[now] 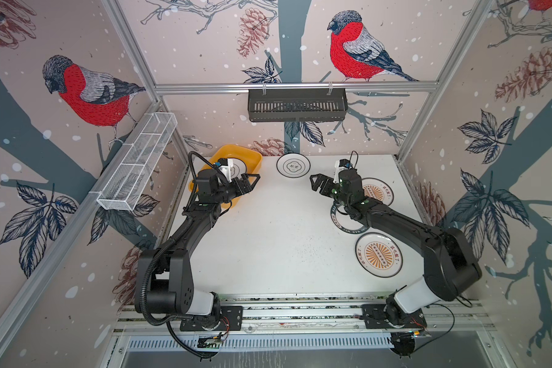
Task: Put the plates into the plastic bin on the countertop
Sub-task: 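Lower the left gripper to the white plate's edge while the right gripper approaches then withdraws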
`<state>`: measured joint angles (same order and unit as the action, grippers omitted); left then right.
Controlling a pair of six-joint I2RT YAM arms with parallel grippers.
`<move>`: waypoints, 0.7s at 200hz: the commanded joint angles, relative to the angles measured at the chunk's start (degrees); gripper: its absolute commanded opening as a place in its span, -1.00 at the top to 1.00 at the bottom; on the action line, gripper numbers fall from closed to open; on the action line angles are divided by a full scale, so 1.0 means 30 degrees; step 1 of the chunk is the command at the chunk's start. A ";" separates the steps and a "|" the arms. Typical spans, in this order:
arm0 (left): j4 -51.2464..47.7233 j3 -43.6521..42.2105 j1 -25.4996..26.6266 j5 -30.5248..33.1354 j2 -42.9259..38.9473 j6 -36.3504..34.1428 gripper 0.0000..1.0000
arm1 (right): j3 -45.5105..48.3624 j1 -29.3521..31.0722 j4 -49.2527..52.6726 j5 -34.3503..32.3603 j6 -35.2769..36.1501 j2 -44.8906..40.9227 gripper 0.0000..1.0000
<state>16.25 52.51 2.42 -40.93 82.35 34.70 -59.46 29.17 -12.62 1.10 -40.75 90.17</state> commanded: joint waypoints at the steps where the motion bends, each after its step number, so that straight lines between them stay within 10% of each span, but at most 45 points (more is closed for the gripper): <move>1: 0.0875 0.0123 0.0175 -0.0508 0.0182 0.0024 -0.92 | -0.0403 -0.0179 -0.0864 0.0849 -0.0609 0.0528 -0.99; 140: -0.0871 0.0805 0.2415 -0.0037 0.1062 -0.1489 -0.93 | -0.6473 -0.2079 -0.1074 0.3672 -0.3633 0.8786 -0.99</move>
<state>14.74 54.04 7.94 -41.76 84.95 33.39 -77.01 23.73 -13.30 9.30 -48.07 113.75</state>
